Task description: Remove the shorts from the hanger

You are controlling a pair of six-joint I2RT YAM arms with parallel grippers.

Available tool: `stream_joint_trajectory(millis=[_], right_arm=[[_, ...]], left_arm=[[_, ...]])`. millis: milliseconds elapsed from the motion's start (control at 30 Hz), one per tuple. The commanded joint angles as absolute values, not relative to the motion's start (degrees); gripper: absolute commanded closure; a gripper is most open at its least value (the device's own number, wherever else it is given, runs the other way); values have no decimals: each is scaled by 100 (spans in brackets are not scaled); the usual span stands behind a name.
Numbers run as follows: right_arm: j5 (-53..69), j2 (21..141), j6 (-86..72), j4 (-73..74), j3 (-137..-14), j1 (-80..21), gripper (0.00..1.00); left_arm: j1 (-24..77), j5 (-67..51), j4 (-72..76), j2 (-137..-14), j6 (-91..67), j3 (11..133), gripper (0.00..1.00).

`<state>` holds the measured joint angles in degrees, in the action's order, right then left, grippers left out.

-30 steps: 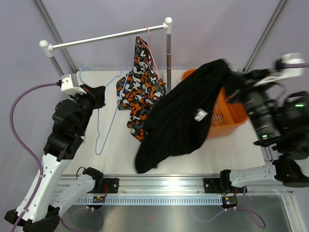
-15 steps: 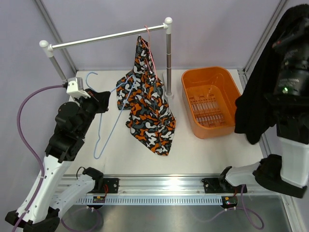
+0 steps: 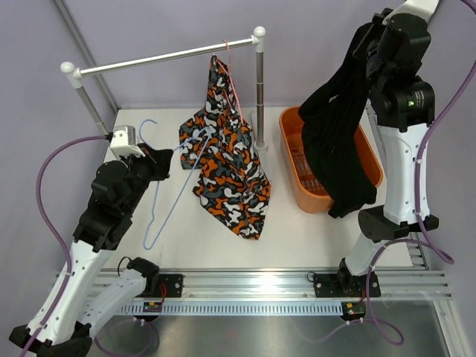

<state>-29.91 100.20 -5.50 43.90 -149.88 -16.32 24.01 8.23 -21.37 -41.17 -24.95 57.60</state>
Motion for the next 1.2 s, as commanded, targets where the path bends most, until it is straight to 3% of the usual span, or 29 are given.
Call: stream_joint_trajectory(millis=[0, 67, 200, 367, 467, 500, 633, 733, 867, 1167], right_arm=[[-1698, 9826, -1748, 4605, -14716, -1189, 100], [-1643, 9686, -1959, 4641, -14153, -1090, 100], [-1828, 8573, -2232, 3790, -11077, -1055, 100], [-1477, 7823, -2776, 3008, -8643, -932, 95], [-1240, 7270, -2953, 2560, -7561, -940, 71], [-1074, 6964, -2953, 2479, -7237, -949, 56], [-905, 6443, -2796, 2645, -7189, -940, 34], [-896, 6162, -2681, 2917, -7400, -940, 25], [-625, 5610, -2689, 3120, -7453, -941, 20], [210, 4527, -2804, 2839, -6303, -949, 17]], left_arm=[[2382, 686, -1943, -4025, -2390, 5643, 100], [2382, 642, -1916, -4025, -2417, 5590, 100], [2382, 606, -1881, -4034, -2435, 5555, 100], [2382, 562, -1890, -4078, -2435, 5572, 100], [2382, 615, -1977, -4174, -2417, 5625, 100], [2382, 624, -2030, -4210, -2400, 5651, 100], [2382, 642, -2109, -4307, -2364, 5818, 100], [2382, 773, -2188, -4421, -2364, 6046, 100], [2382, 905, -2390, -4763, -2312, 6572, 100], [2382, 878, -3111, -6301, -2057, 8331, 100]])
